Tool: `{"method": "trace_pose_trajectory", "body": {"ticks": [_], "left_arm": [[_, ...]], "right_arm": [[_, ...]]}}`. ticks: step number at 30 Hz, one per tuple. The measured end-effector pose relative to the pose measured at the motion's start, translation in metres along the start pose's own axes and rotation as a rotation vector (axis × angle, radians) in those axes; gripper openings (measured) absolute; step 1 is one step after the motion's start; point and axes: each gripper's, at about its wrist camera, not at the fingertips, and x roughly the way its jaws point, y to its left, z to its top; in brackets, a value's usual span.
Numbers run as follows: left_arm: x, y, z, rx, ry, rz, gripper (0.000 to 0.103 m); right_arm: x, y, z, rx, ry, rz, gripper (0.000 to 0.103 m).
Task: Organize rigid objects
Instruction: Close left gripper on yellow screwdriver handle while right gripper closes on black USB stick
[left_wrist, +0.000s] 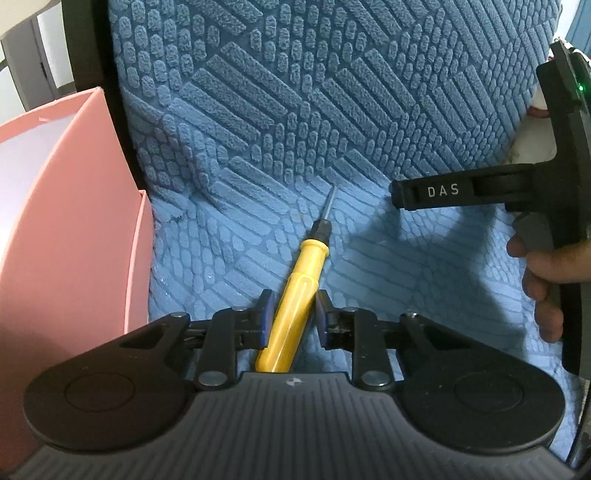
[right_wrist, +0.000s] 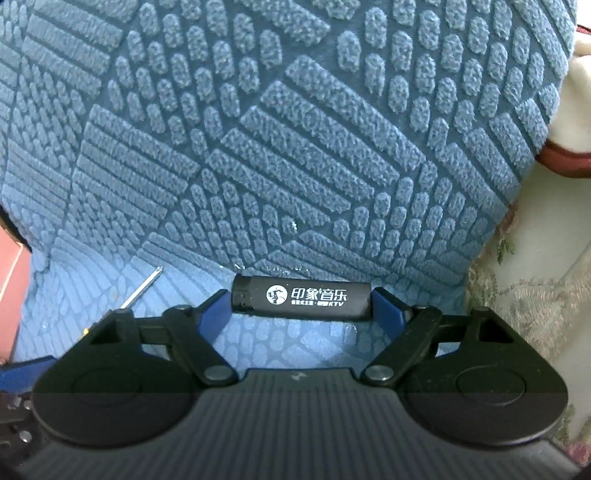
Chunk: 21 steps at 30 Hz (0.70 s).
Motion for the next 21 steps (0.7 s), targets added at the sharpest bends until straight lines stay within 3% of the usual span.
{"method": "trace_pose_trajectory", "body": {"ticks": [11, 21], "left_arm": [[-0.004, 0.004, -0.001, -0.053, 0.013, -0.073, 0.024], [-0.012, 0.009, -0.015, -0.078, 0.024, -0.109, 0.022]], "right_arm": [[-0.015, 0.006, 0.001, 0.027, 0.031, 0.024, 0.085], [-0.057, 0.016, -0.042, 0.061, 0.048, -0.02, 0.085]]}}
